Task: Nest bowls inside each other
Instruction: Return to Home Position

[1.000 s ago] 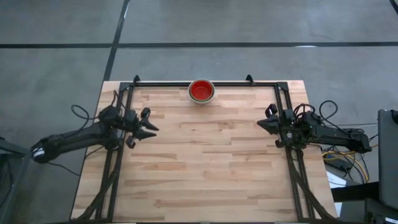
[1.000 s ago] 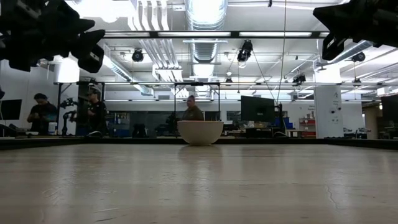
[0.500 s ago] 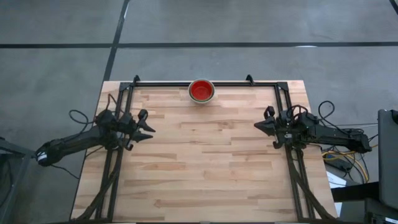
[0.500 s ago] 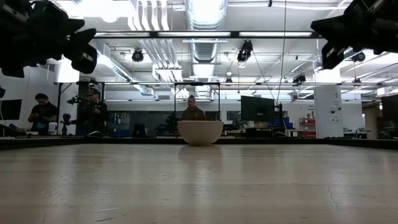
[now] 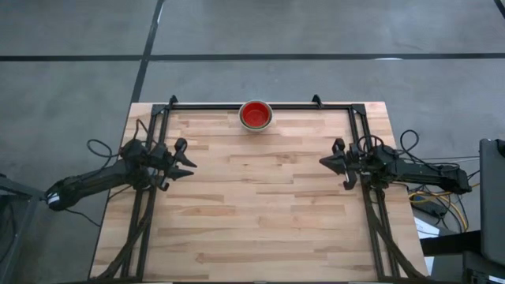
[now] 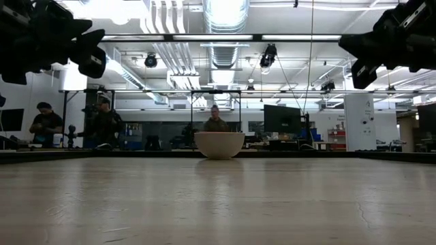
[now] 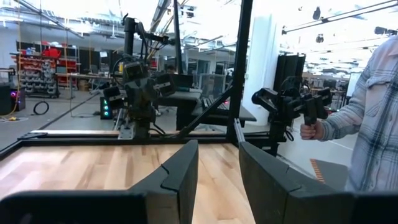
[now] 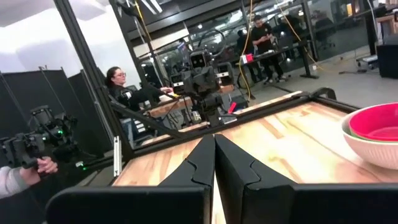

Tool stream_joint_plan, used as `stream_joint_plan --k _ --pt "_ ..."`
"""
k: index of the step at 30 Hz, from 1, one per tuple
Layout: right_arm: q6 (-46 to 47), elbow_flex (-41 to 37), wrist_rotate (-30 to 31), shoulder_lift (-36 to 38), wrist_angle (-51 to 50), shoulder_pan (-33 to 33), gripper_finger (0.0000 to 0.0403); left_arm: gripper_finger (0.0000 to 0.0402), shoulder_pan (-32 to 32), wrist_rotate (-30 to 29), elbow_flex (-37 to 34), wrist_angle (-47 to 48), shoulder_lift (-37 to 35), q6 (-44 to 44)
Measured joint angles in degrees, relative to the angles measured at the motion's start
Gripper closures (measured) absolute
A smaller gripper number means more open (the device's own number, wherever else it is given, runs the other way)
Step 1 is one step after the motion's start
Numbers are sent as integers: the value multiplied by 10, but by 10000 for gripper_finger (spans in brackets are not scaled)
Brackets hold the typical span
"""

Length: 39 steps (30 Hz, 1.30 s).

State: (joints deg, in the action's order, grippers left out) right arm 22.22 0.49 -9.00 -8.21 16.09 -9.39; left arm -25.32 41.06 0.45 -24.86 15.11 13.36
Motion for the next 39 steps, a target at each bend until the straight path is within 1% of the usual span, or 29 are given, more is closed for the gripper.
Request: stream_joint_plan --k 9,12,39 --pt "11 0 0 -3 -9 0 394 280 0 0 0 10 0 -2" --pt "-1 0 0 -3 -9 0 394 280 0 0 0 10 0 -2" --pt "2 0 0 -3 -9 0 394 280 -1 0 -1 10 0 -1"
